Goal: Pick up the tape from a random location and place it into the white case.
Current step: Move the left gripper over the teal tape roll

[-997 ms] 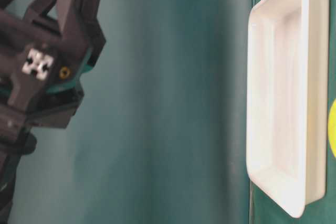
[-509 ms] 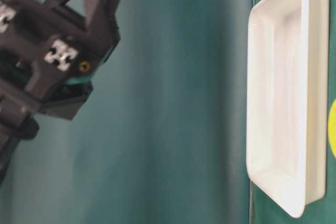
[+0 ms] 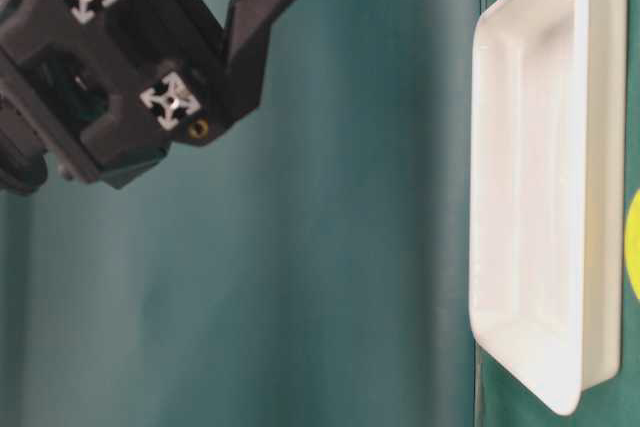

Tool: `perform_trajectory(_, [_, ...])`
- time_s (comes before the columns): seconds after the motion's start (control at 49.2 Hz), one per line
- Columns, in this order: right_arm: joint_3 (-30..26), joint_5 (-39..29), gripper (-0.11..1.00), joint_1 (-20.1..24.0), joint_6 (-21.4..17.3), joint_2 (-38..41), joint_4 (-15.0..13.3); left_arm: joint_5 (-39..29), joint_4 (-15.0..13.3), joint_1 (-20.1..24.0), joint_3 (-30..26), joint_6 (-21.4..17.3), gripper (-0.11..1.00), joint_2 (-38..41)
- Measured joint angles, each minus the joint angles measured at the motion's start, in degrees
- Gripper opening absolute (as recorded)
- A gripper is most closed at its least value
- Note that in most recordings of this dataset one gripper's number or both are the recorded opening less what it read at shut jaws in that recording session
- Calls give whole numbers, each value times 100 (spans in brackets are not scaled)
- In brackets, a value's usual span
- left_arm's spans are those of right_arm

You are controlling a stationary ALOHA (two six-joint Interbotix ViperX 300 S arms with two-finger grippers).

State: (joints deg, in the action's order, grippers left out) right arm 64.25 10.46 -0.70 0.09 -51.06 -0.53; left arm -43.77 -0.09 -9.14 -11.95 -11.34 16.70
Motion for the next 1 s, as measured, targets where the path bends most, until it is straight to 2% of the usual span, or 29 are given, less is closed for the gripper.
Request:
perform_trajectory(0.61, [-44, -123, 91, -9, 0, 9, 0, 18, 9, 0, -35, -44, 97, 9])
perform_trajectory(0.997, [-53, -123, 91, 0, 0, 9, 0, 360, 9, -9, 176, -9, 97, 202])
